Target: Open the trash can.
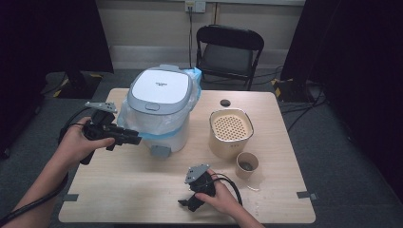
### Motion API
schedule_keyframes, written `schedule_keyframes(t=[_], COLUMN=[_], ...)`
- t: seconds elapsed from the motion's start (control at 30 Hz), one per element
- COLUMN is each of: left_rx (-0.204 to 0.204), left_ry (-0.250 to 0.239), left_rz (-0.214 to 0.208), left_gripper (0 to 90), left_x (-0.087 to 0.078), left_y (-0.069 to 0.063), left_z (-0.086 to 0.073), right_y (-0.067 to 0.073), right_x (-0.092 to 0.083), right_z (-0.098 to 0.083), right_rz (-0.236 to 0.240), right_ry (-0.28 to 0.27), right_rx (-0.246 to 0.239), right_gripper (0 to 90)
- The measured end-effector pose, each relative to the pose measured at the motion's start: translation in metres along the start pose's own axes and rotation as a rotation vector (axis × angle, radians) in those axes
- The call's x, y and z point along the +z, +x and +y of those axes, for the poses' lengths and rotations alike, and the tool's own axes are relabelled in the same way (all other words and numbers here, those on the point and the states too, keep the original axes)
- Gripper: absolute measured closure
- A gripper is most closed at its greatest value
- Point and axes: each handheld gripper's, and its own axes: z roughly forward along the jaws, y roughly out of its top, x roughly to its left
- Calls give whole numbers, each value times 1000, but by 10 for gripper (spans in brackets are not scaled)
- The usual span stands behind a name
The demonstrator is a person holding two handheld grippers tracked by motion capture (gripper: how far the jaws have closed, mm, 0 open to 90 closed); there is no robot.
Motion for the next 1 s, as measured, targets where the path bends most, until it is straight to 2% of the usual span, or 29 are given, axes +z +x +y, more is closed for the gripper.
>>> schedule_keyframes(t=[0.13,0.3,0.47,1.0], left_rx=[14,3,13,3], left_ry=[13,14,22,30], left_rz=[6,-1,1,6], left_gripper=[670,683,700,723], left_x=[-2,-2,-3,-7], left_y=[-2,-3,-4,-6], left_z=[9,14,22,42], right_y=[0,0,0,0], right_x=[0,0,0,0], right_z=[0,0,0,0], right_rz=[0,0,0,2], right_ry=[0,0,0,1], right_rx=[0,0,0,0], right_gripper=[0,0,0,0])
